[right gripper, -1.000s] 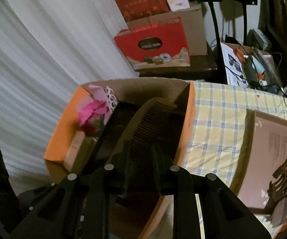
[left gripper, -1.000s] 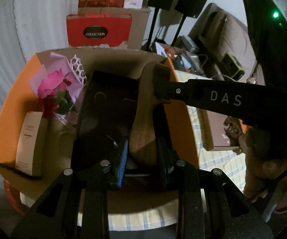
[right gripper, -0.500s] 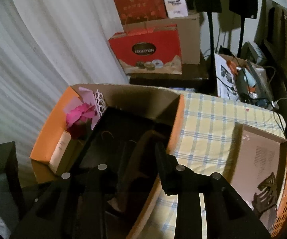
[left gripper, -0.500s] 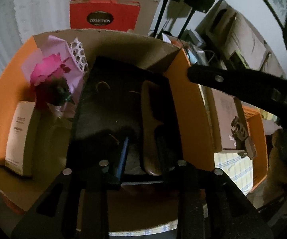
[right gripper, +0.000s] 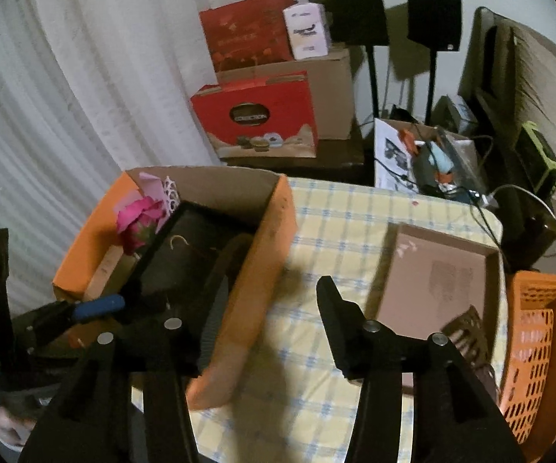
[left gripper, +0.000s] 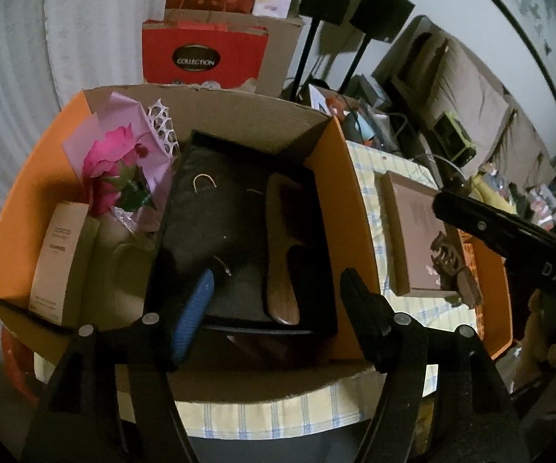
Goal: Organize objects
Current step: 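Open the left tool to release the comb and withdraw, then move both tools to the carved wooden comb in the brown tray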
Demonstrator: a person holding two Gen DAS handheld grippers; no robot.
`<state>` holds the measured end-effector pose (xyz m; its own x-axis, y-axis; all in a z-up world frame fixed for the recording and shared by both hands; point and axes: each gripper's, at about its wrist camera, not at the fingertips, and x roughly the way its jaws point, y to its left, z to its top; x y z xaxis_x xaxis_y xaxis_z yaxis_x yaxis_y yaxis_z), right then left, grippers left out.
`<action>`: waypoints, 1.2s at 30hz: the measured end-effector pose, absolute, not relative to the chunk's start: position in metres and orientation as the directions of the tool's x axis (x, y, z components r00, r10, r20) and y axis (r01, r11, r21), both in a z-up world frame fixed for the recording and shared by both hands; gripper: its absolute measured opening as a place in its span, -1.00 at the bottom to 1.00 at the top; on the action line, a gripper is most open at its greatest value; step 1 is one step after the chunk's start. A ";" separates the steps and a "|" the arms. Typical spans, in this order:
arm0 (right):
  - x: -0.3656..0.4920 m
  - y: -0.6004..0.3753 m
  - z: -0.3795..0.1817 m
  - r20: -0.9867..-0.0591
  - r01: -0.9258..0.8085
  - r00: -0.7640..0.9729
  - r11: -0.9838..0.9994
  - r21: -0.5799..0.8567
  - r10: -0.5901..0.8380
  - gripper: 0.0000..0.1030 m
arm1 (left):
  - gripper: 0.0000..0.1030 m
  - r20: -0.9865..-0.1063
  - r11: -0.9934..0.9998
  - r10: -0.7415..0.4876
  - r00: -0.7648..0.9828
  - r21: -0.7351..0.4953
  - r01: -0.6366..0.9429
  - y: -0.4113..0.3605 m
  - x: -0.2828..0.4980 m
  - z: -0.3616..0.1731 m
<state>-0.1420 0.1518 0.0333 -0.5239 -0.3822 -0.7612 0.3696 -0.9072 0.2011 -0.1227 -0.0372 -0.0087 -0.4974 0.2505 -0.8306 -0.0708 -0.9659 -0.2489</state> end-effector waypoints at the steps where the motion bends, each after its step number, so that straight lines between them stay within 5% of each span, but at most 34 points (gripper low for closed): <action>1: -0.140 0.156 0.033 -0.760 0.362 -0.529 -0.911 0.199 -0.376 0.03 | 0.36 -0.830 -0.967 0.249 -0.500 -0.244 -0.076 -0.038 -0.120 -0.007; 17: -0.110 0.210 0.023 -0.764 0.278 -0.582 -0.951 0.137 -0.280 0.24 | 0.65 -0.803 -0.979 0.201 -0.561 -0.155 -0.128 -0.003 -0.101 0.025; 19: -0.106 0.212 0.024 -0.760 0.274 -0.591 -0.954 0.124 -0.269 0.31 | 0.84 -0.795 -0.977 0.211 -0.568 -0.160 -0.139 0.002 -0.098 0.028; 26: -0.094 0.220 0.031 -0.737 0.257 -0.633 -0.962 0.090 -0.238 0.59 | 1.00 -0.784 -0.977 0.210 -0.583 -0.145 -0.157 0.014 -0.093 0.037; 36: -0.084 0.242 0.030 -0.728 0.218 -0.654 -0.973 0.079 -0.206 0.96 | 1.00 -0.780 -0.973 0.218 -0.587 -0.127 -0.193 0.039 -0.089 0.042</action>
<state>-0.0839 0.2420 0.0302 -0.6545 -0.2058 -0.7275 0.2177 -0.9728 0.0793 -0.0894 0.0391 0.0418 -0.5869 0.2185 -0.7796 -0.1928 -0.9729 -0.1275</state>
